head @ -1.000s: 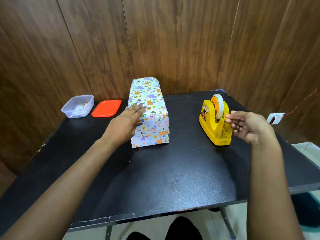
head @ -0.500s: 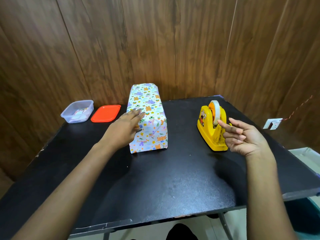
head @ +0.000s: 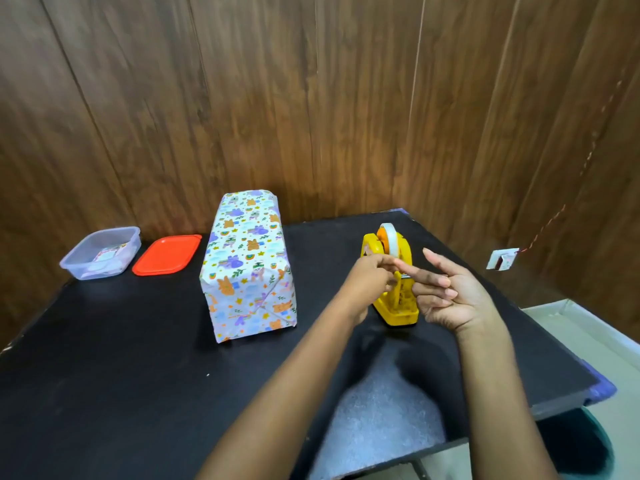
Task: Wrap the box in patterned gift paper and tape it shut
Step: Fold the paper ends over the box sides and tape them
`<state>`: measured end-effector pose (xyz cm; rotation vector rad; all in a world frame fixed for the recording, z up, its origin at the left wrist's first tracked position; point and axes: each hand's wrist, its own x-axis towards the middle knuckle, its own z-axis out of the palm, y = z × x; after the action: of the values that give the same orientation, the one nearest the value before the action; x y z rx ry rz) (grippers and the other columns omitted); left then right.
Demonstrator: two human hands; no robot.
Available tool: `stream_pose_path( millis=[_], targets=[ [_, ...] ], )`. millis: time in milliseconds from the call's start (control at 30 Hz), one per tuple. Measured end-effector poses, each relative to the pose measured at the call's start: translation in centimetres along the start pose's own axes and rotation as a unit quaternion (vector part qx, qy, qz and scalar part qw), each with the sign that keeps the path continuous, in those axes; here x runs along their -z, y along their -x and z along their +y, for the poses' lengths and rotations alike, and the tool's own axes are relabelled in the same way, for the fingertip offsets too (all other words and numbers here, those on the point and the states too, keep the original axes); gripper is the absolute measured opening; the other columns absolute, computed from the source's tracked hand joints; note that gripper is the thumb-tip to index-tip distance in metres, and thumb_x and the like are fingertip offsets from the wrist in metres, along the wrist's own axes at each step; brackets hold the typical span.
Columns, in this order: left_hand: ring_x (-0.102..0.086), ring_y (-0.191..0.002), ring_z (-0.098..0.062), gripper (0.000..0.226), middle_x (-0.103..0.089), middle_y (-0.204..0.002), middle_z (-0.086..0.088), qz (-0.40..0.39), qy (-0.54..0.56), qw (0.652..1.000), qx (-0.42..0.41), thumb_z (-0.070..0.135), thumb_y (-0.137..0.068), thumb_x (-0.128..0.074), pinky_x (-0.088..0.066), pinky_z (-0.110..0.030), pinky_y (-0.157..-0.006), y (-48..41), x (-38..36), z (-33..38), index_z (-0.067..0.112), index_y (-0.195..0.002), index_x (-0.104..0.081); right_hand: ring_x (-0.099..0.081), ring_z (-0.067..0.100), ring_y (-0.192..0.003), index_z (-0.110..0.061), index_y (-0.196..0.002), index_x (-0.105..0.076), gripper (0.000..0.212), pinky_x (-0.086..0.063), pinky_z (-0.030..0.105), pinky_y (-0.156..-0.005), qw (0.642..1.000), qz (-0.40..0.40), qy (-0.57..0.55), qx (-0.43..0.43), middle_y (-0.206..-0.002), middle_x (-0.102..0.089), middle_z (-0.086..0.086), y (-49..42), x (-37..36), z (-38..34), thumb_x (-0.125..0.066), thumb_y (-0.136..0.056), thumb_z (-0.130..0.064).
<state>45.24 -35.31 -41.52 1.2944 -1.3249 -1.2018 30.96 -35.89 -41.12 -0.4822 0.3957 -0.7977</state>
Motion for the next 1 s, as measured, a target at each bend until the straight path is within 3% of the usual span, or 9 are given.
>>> stream_pose_path(
  millis=[100,267,333,500,633,700,800,1000],
  targets=[
    [-0.052,-0.076,-0.007,0.029,-0.057,-0.087,-0.001,0.017,0.037,0.999,-0.004,-0.011,-0.084,-0.049,-0.042,-0.015,-0.064,0.0,-0.2,0.1,0.01,-0.099,-0.062,-0.031,0.007,-0.021,0.012,-0.099,-0.067,0.077,-0.024,0.015,-0.022,1.0,-0.002,-0.004,-0.002,-0.031,-0.034,-0.003,-0.1,0.1,-0.2,-0.094,-0.029,-0.005],
    [-0.056,-0.081,-0.004,0.027,-0.063,-0.098,-0.004,0.047,0.015,0.996,-0.072,-0.007,-0.084,-0.058,-0.044,-0.005,-0.064,-0.1,-0.3,-0.1,0.001,-0.109,-0.064,-0.03,0.007,-0.02,0.01,-0.11,-0.058,0.065,-0.023,0.013,-0.022,0.999,0.027,-0.023,0.007,-0.031,-0.032,-0.005,-0.3,0.4,-0.2,-0.078,-0.055,-0.017],
    [-0.056,-0.077,-0.002,0.026,-0.063,-0.091,-0.002,0.044,0.015,0.996,-0.076,-0.008,-0.084,-0.058,-0.042,-0.004,-0.06,0.0,-0.1,0.0,-0.002,-0.109,-0.063,-0.03,0.008,-0.021,0.01,-0.108,-0.06,0.058,-0.023,0.012,-0.023,0.999,0.031,-0.023,0.003,-0.031,-0.033,-0.005,-0.4,0.4,-0.4,-0.075,-0.061,-0.021],
    [-0.057,-0.068,0.005,0.021,-0.064,-0.081,0.004,0.033,0.047,0.997,-0.048,0.0,-0.086,-0.059,-0.041,-0.01,-0.059,0.1,0.0,-0.2,0.004,-0.105,-0.067,-0.033,0.007,-0.023,0.014,-0.118,-0.055,0.088,-0.027,0.016,-0.023,0.999,-0.008,-0.032,-0.007,-0.034,-0.036,-0.004,-0.1,0.6,-0.7,-0.092,-0.04,-0.006],
    [-0.056,-0.079,-0.011,0.022,-0.065,-0.088,-0.003,0.045,0.086,0.995,-0.015,0.0,-0.085,-0.059,-0.037,-0.023,-0.066,0.1,-0.5,-0.1,0.011,-0.101,-0.068,-0.034,0.008,-0.022,0.012,-0.127,-0.048,0.095,-0.029,0.017,-0.023,0.999,-0.021,-0.04,0.002,-0.034,-0.036,-0.006,0.0,0.6,-0.6,-0.09,-0.045,-0.007],
    [-0.055,-0.072,-0.01,0.022,-0.065,-0.082,-0.003,0.047,0.11,0.993,0.001,-0.001,-0.084,-0.059,-0.036,-0.023,-0.063,0.3,-0.8,-0.2,0.009,-0.101,-0.068,-0.033,0.008,-0.022,0.013,-0.124,-0.049,0.078,-0.028,0.016,-0.022,0.999,-0.003,-0.034,0.001,-0.033,-0.036,-0.006,0.0,0.5,-0.6,-0.084,-0.058,-0.013],
    [-0.05,-0.057,-0.005,0.012,-0.066,-0.063,0.004,0.061,0.154,0.986,0.019,-0.001,-0.082,-0.062,-0.035,-0.021,-0.058,0.8,-1.0,-0.2,0.01,-0.084,-0.068,-0.032,0.009,-0.021,0.01,-0.123,-0.049,0.055,-0.026,0.013,-0.023,0.999,0.039,-0.022,-0.004,-0.032,-0.034,-0.006,0.0,0.4,-0.4,-0.051,-0.089,-0.034],
    [-0.052,-0.054,-0.008,0.009,-0.066,-0.058,0.003,0.108,0.143,0.984,0.0,0.0,-0.08,-0.065,-0.038,-0.022,-0.058,1.1,-1.1,-0.6,0.009,-0.077,-0.067,-0.03,0.006,-0.022,0.007,-0.122,-0.052,0.053,-0.024,0.012,-0.023,0.997,0.067,0.029,0.008,-0.034,-0.034,-0.006,0.0,0.0,0.1,-0.047,-0.089,-0.035]
  ],
)
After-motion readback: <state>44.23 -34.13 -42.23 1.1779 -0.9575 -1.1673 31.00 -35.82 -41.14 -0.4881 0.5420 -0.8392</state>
